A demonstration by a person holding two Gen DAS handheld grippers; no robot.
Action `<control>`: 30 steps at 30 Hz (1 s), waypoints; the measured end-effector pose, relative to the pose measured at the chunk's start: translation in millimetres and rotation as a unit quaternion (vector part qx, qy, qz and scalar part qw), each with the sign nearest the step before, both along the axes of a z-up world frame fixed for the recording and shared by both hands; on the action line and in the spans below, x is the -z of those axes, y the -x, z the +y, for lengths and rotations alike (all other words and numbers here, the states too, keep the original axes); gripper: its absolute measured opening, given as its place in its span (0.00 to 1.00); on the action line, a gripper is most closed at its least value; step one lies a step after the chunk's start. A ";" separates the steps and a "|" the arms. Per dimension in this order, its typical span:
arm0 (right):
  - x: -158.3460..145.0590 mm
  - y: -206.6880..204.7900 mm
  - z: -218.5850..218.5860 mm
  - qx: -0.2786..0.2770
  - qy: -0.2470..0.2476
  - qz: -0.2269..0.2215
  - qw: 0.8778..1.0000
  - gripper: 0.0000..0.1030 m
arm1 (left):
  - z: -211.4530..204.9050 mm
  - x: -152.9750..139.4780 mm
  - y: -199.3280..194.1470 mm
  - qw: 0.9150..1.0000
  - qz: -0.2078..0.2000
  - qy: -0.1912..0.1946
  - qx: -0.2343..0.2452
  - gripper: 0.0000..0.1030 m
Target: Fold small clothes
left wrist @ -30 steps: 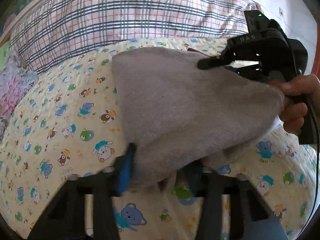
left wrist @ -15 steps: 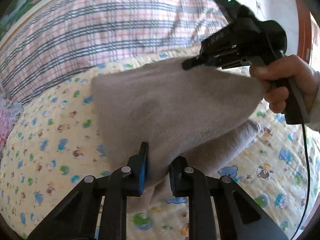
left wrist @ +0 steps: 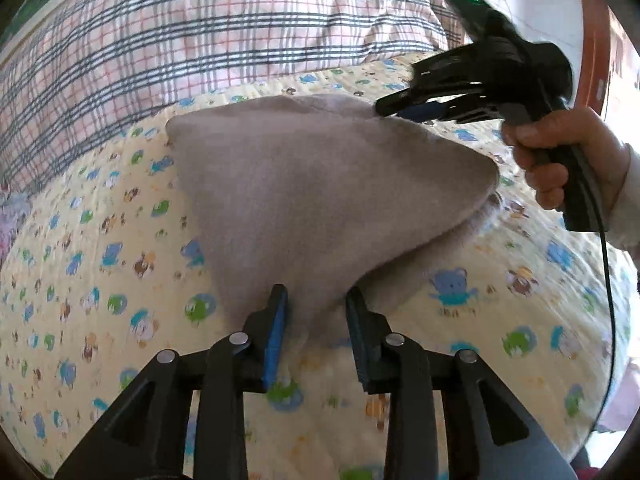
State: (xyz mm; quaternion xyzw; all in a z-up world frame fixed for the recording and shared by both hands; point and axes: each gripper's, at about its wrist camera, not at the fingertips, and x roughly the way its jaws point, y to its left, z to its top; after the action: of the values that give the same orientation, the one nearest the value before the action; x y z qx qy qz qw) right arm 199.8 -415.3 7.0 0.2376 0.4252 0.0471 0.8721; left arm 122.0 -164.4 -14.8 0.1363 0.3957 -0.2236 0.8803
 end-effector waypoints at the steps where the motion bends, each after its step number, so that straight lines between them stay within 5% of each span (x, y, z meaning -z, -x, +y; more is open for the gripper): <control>1: -5.5 8.8 0.3 0.002 -0.001 -0.008 1.000 0.34 | 8.3 -2.0 2.0 1.000 0.010 0.010 -0.005 0.31; 4: -14.8 28.2 3.6 0.004 -0.008 -0.024 1.000 0.35 | 27.7 -7.3 4.4 0.999 0.031 0.037 -0.021 0.33; 8: -18.3 50.4 10.1 0.006 -0.020 -0.028 0.999 0.35 | 58.3 -14.7 -2.8 0.994 0.059 0.080 -0.055 0.49; 14: -8.8 74.2 16.3 0.021 -0.029 -0.017 0.999 0.35 | 84.4 -15.1 -23.7 0.980 0.110 0.144 -0.088 0.54; 18: 0.8 88.7 18.1 0.039 -0.045 -0.010 0.998 0.35 | 70.8 -12.6 -17.3 0.983 0.109 0.135 -0.062 0.60; 23: 11.7 98.2 20.1 0.052 -0.067 -0.006 0.996 0.35 | 44.2 1.9 -19.6 0.991 0.087 0.079 -0.061 0.63; 25: 13.0 97.4 23.7 0.046 -0.067 -0.005 0.997 0.26 | 37.1 8.2 -25.5 0.993 0.076 0.051 -0.075 0.52; 26: 12.3 97.0 25.1 0.044 -0.066 -0.006 0.997 0.08 | 35.7 10.9 -29.0 0.993 0.077 0.047 -0.077 0.26; 30: -1.2 105.3 20.7 0.036 -0.092 -0.029 0.995 0.07 | 41.1 7.6 -28.6 0.993 0.076 0.054 -0.078 0.16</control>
State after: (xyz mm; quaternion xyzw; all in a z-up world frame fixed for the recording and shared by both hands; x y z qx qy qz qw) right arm 94.6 -394.6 8.2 0.3309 0.3851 0.0613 0.8594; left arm 150.7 -123.3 -22.5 0.0395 0.4585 -0.1852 0.8683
